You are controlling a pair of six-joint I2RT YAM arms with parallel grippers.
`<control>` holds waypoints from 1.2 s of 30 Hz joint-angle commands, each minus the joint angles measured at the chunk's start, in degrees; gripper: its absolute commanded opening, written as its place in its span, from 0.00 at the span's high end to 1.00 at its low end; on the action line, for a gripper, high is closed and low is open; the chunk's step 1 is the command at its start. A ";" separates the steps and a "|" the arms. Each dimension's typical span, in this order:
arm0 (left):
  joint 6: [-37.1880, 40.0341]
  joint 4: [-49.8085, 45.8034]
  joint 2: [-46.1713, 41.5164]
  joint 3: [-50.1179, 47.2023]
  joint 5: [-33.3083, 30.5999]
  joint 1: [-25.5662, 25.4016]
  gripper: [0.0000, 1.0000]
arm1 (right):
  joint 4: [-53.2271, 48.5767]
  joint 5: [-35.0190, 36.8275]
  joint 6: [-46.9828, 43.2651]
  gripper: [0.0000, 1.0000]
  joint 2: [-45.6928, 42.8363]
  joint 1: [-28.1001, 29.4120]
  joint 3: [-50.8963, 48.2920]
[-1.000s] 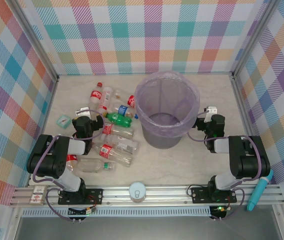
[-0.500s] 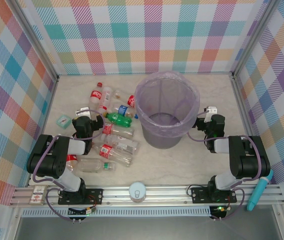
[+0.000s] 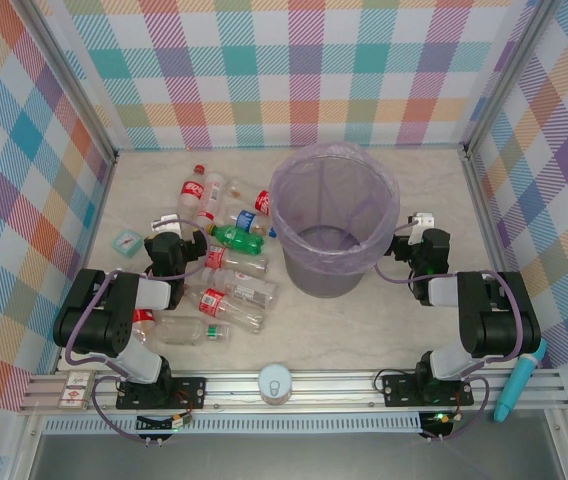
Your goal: Put the plastic bottles in the bin
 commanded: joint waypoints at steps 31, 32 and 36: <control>-5.75 -78.75 13.55 57.71 13.76 6.65 0.21 | -74.04 0.76 20.09 0.01 -22.27 -14.10 24.64; -5.13 -79.58 15.13 59.06 13.97 6.78 0.21 | -74.55 -1.98 20.68 0.01 -23.55 -15.52 24.99; -2.65 -80.87 19.27 62.01 13.65 6.81 0.23 | -76.67 -11.14 21.78 0.01 -27.67 -17.98 27.45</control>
